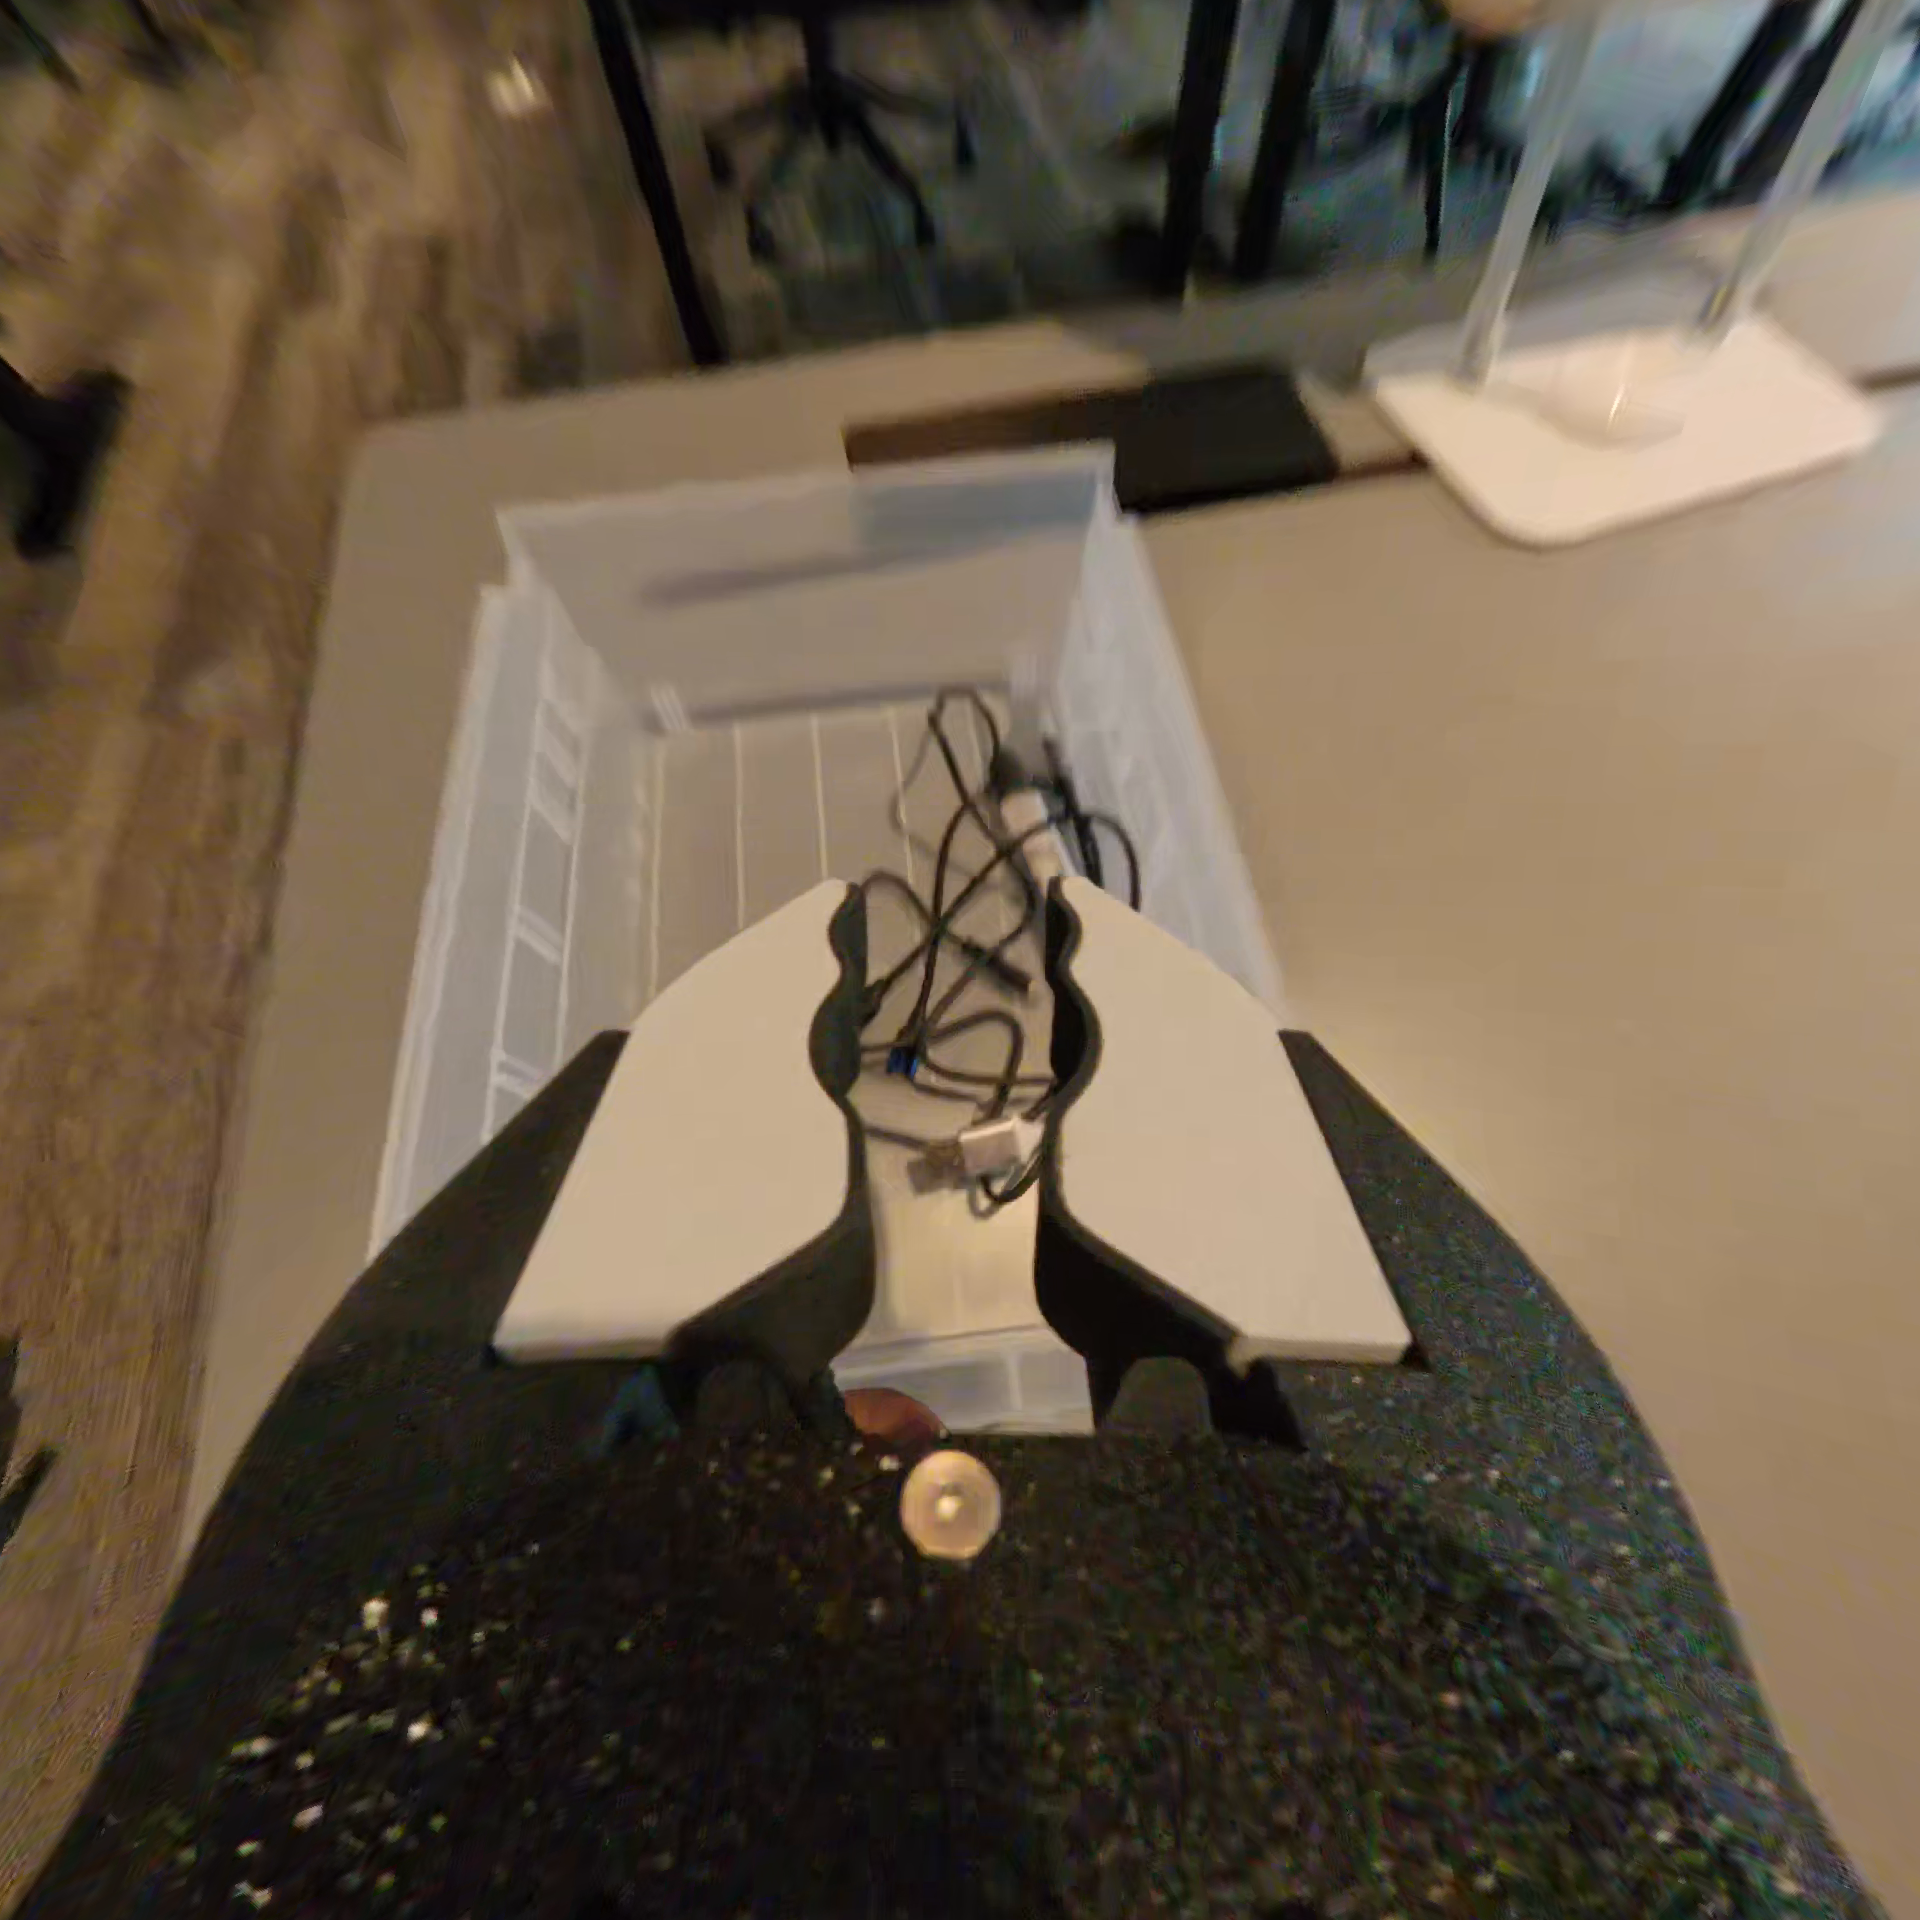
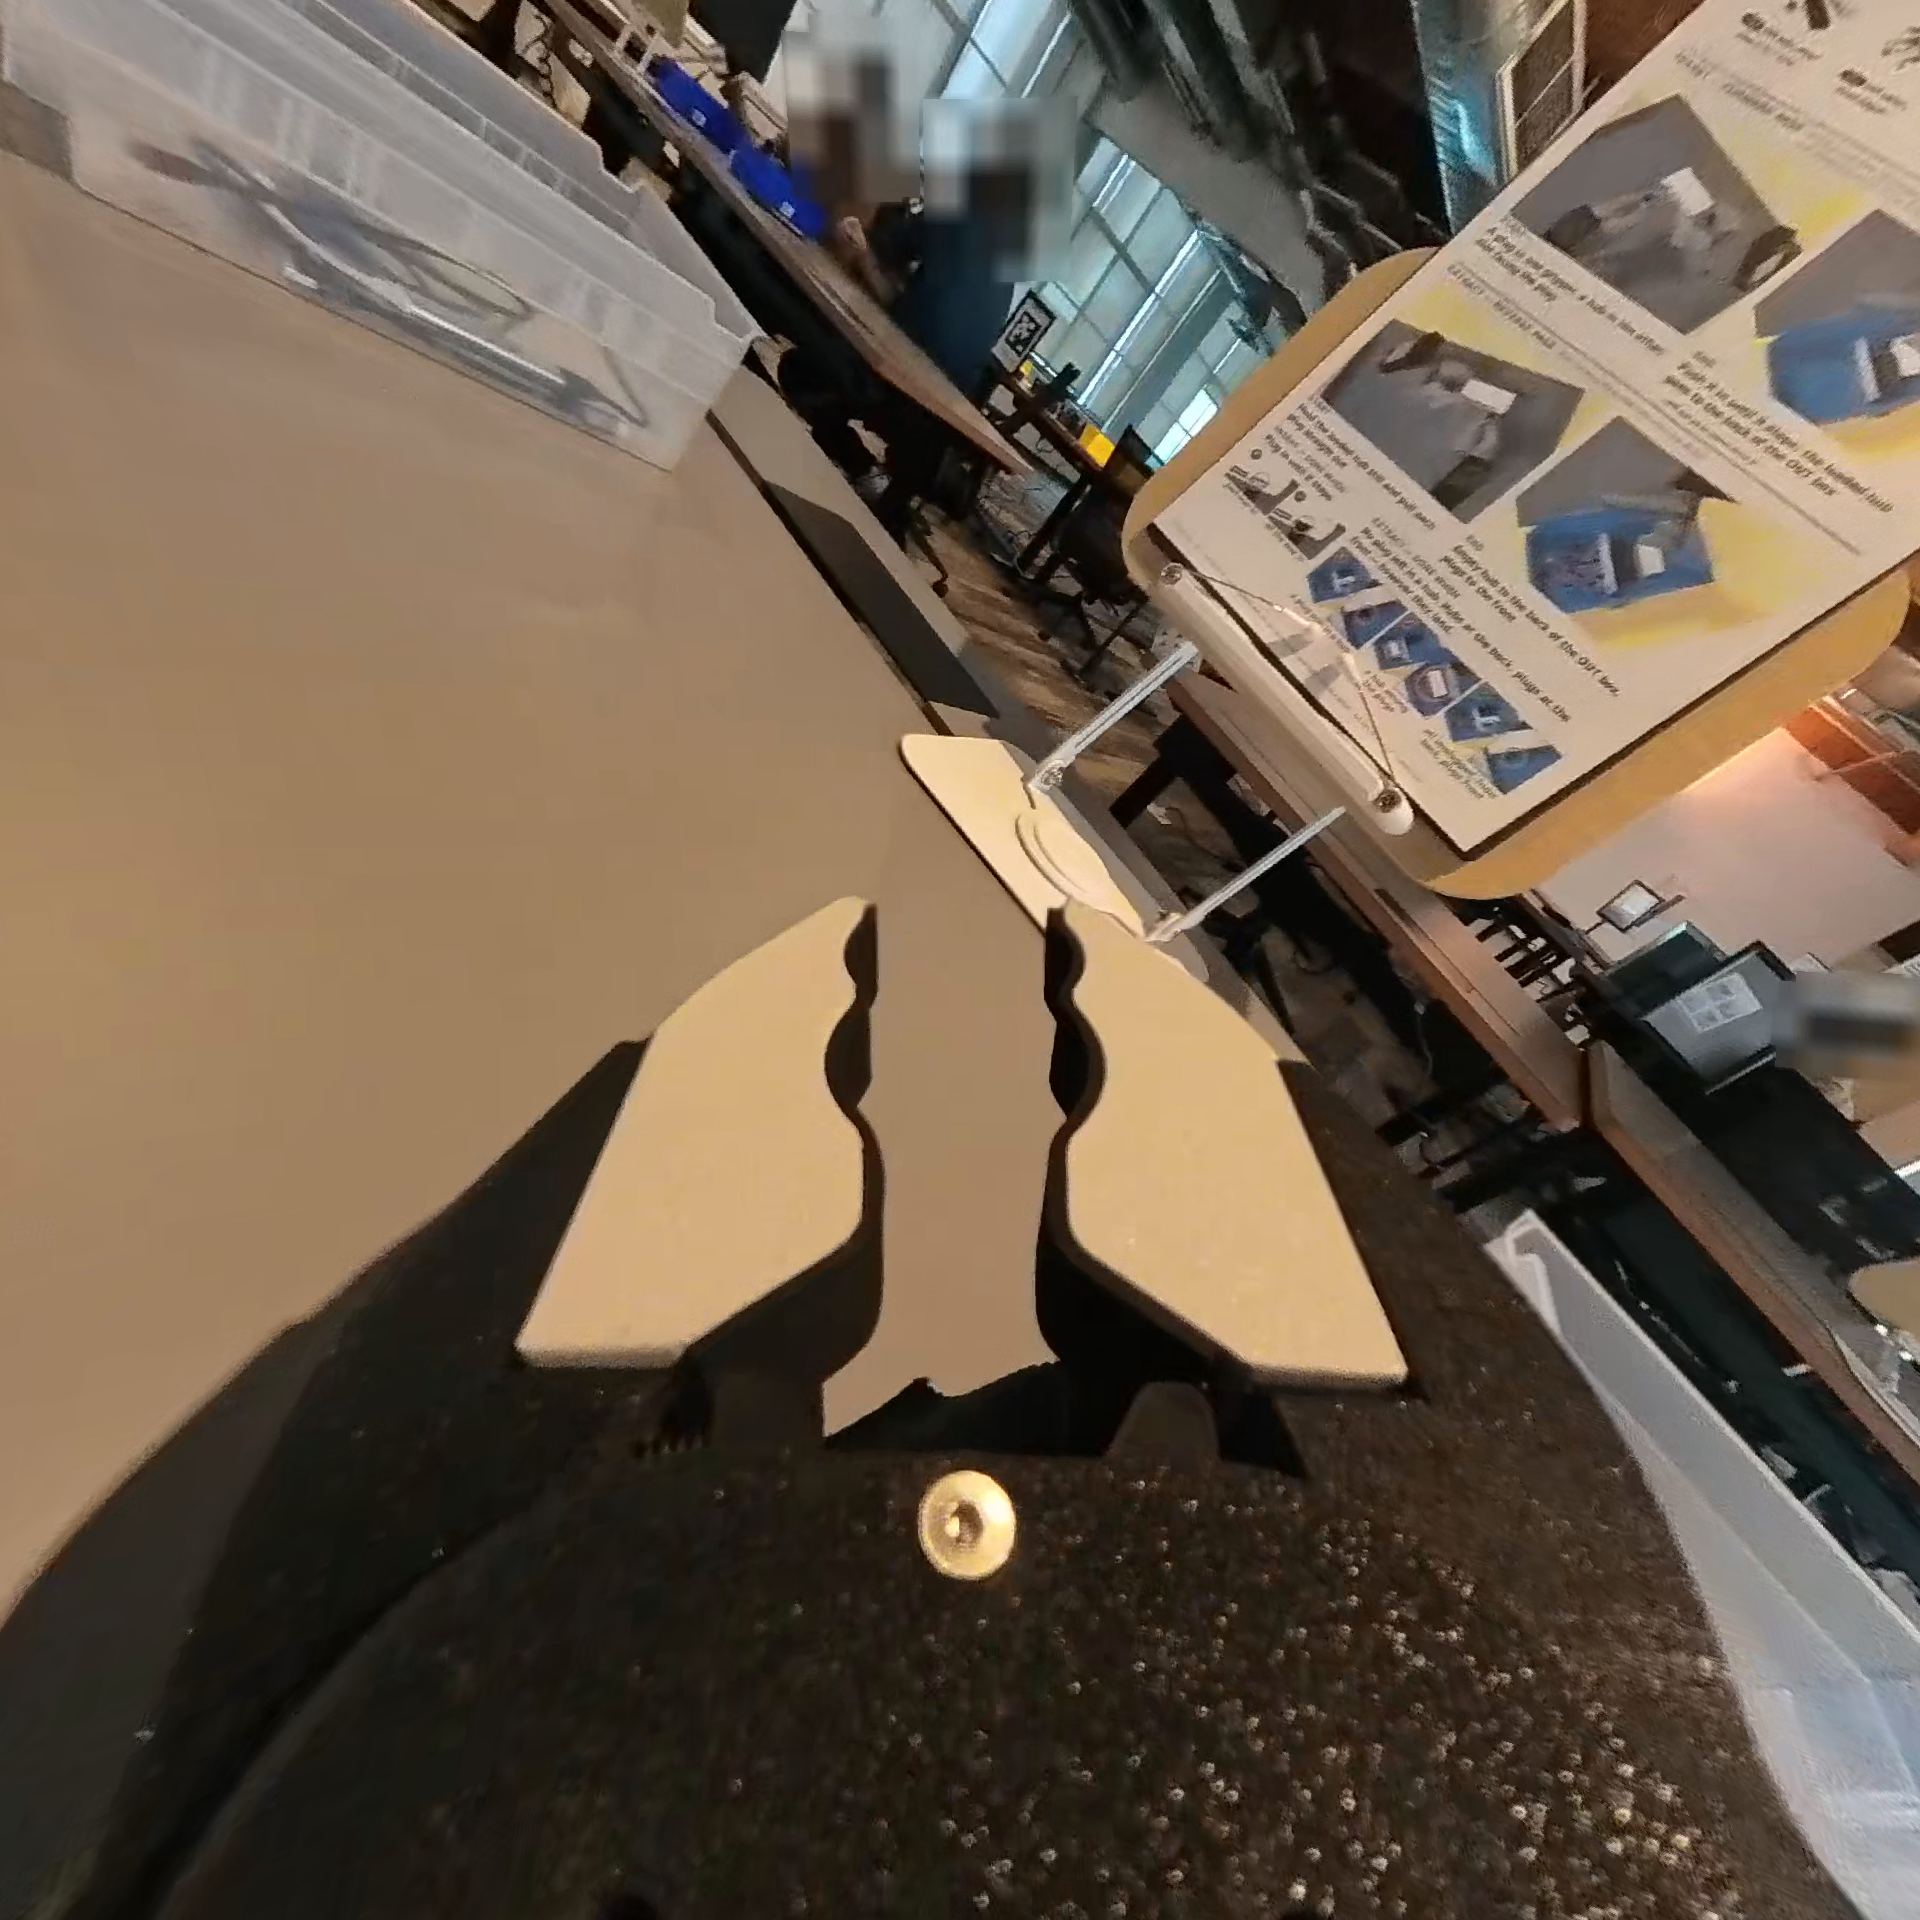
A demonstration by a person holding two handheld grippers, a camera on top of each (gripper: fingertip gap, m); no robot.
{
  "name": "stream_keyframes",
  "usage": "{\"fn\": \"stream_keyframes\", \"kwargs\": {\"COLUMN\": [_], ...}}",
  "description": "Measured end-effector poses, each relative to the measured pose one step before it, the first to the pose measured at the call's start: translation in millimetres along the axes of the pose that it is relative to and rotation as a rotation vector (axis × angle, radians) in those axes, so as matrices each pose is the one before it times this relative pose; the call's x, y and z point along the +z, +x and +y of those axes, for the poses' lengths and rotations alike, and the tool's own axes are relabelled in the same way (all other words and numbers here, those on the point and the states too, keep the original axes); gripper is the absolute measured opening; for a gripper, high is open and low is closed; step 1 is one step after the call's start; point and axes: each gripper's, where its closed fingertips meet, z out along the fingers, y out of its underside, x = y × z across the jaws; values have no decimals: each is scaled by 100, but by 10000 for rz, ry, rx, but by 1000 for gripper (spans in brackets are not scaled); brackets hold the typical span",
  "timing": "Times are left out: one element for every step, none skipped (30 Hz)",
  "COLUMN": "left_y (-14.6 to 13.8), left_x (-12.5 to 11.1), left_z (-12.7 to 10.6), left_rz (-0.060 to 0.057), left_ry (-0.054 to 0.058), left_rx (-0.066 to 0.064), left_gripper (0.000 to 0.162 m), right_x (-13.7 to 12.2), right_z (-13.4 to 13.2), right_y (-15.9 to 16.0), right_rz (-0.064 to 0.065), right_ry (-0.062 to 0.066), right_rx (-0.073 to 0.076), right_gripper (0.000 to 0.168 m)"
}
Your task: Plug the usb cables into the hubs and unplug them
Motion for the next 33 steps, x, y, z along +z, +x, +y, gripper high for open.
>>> {"fn": "stream_keyframes", "kwargs": {"left_y": [-496,-771,-816,-658,-499,-329,-214,-28,-56,-292,-290,-123,25,69,71,250,292,64,27,203,197,56,103,114,-77,-103,-7,61,-18,-155,-613,-873,-527], "left_x": [1680,1739,1697,1569,1389,1156,878,647,462,364,295,242,199,85,-65,-161,-205,-281,-412,-543,-647,-755,-818,-787,-681,-462,-82,377,815,1072,1025,755,502], "left_z": [1360,1430,1270,1032,880,686,375,70,-3,38,22,111,148,103,-24,-175,-113,-132,-322,-551,-659,-688,-736,-669,-546,-444,-225,345,949,1049,583,179,-4], "left_rz": [142,-55,-130,-59,41,131,160,208,136,-62,-97,8,128,163,103,126,115,-64,-113,4,-7,-123,-116,-124,-238,-232,-119,13,68,62,-200,-404,-206], "left_ry": [-935,-1067,-975,-800,-667,-536,-301,-53,35,-9,35,2,-14,8,52,166,109,107,228,365,406,385,362,276,155,87,-12,-321,-676,-746,-431,-116,4], "left_rx": [14,-24,-61,-124,-233,-304,-294,-217,-178,-118,-53,-46,-30,-31,-41,121,179,145,153,160,103,86,141,120,120,189,184,68,-128,-206,-188,-194,-205], "left_gripper": [32,32,32,32,32,31,31,31,30,29,26,18,8,0,0,0,0,0,0,0,0,0,0,0,0,0,0,0,0,0,1,18,21], "right_x": [99,49,3,-12,-44,-41,-48,-34,-18,12,31,70,70,70,74,53,47,26,26,17,-1,3,6,3,25,12,24,17,4,9,-11,-27,-15], "right_z": [94,181,222,283,283,237,205,154,93,44,22,32,43,61,34,32,0,-38,-38,-14,-17,9,27,32,43,32,21,-4,-10,-5,-10,-4,14], "right_y": [-100,-39,0,26,54,83,104,94,73,28,-35,-79,-138,-167,-170,-142,-108,-75,-28,-2,10,12,16,1,-6,-8,-18,-42,-45,-39,-29,-39,-38], "right_rz": [-32,-16,-4,-2,-1,14,17,13,4,-16,-32,-35,-38,-37,-27,-15,-4,3,13,19,20,20,18,7,0,-1,-7,-11,-9,2,9,6,4], "right_ry": [-25,-43,-53,-76,-77,-57,-50,-39,-14,2,0,-21,-42,-51,-58,-58,-35,-13,-7,-5,-1,0,-10,-14,-14,-15,-12,-7,-12,-20,-20,-17,-17], "right_rx": [37,20,8,13,11,2,3,12,19,23,19,-10,-55,-90,-102,-102,-92,-61,-28,-11,-9,-9,-6,-4,-3,-6,-13,-20,-33,-53,-67,-69,-61], "right_gripper": [30,30,30,30,30,30,30,30,30,30,30,30,30,30,30,30,30,30,30,30,30,30,30,30,30,30,30,30,30,30,30,30,30]}}
